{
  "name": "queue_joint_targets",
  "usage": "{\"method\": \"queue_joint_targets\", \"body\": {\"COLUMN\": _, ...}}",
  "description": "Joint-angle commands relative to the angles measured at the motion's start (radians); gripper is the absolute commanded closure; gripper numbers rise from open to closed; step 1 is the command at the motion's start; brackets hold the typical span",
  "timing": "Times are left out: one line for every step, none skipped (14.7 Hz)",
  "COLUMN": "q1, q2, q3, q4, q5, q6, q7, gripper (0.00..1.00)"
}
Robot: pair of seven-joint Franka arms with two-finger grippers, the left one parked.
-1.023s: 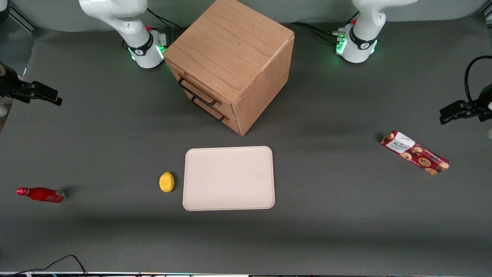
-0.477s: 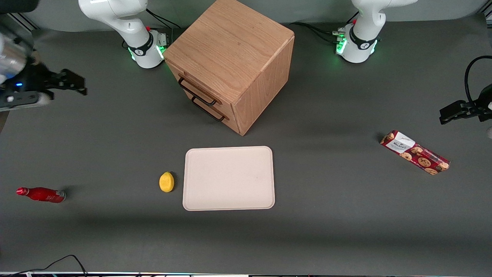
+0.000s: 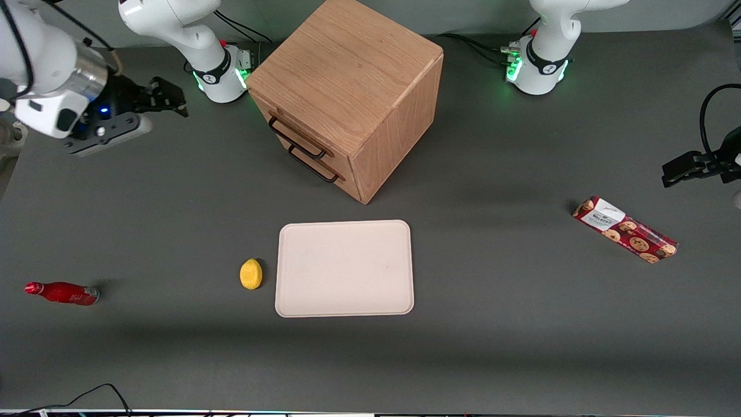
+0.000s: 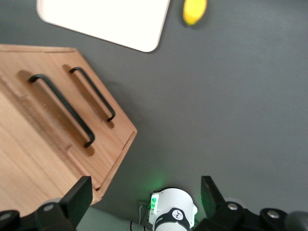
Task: Open upper drawer
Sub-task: 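Move the right gripper toward the upper drawer's black handle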
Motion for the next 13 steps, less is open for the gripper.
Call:
{"method": "queue_joint_targets", "body": {"q1": 0.09, "q2": 0.012, "q3": -0.023, "q4": 0.016, "q5": 0.015, "q6": -0.017, "q7": -0.024, "gripper": 0.0}}
{"method": "queue_joint_targets", "body": {"q1": 0.126, "q2": 0.016, "q3": -0.032, "q4": 0.016, "q5": 0.012, "q6": -0.014, "q7": -0.024, "gripper": 0.0}}
{"method": "queue_joint_targets", "body": {"q1": 0.178, "q2": 0.019, "q3": -0.058, "q4": 0.016, "q5": 0.013, "q6": -0.01, "q7": -0.024, "gripper": 0.0}}
{"method": "queue_joint_targets", "body": {"q1": 0.232, "q2": 0.022, "q3": -0.089, "q4": 0.016, "q5": 0.015, "q6": -0.002, "q7": -0.024, "gripper": 0.0}}
{"method": "queue_joint_targets", "body": {"q1": 0.281, "q2": 0.031, "q3": -0.115, "q4": 0.019, "q5": 0.016, "q6": 0.006, "q7": -0.025, "gripper": 0.0}}
{"method": "queue_joint_targets", "body": {"q1": 0.317, "q2": 0.036, "q3": -0.126, "q4": 0.02, "q5": 0.016, "q6": 0.01, "q7": -0.024, "gripper": 0.0}}
{"method": "queue_joint_targets", "body": {"q1": 0.323, "q2": 0.042, "q3": -0.126, "q4": 0.022, "q5": 0.018, "q6": 0.013, "q7": -0.022, "gripper": 0.0}}
{"method": "queue_joint_targets", "body": {"q1": 0.325, "q2": 0.05, "q3": -0.124, "q4": 0.022, "q5": 0.018, "q6": 0.018, "q7": -0.024, "gripper": 0.0}}
{"method": "queue_joint_targets", "body": {"q1": 0.323, "q2": 0.058, "q3": -0.123, "q4": 0.017, "q5": 0.019, "q6": 0.024, "q7": -0.024, "gripper": 0.0}}
{"method": "queue_joint_targets", "body": {"q1": 0.32, "q2": 0.073, "q3": -0.123, "q4": 0.014, "q5": 0.044, "q6": 0.026, "q7": -0.032, "gripper": 0.0}}
{"method": "queue_joint_targets", "body": {"q1": 0.314, "q2": 0.091, "q3": -0.124, "q4": 0.011, "q5": 0.09, "q6": 0.027, "q7": -0.05, "gripper": 0.0}}
{"method": "queue_joint_targets", "body": {"q1": 0.311, "q2": 0.111, "q3": -0.127, "q4": 0.011, "q5": 0.128, "q6": 0.029, "q7": -0.071, "gripper": 0.0}}
{"method": "queue_joint_targets", "body": {"q1": 0.311, "q2": 0.122, "q3": -0.129, "q4": 0.009, "q5": 0.145, "q6": 0.038, "q7": -0.084, "gripper": 0.0}}
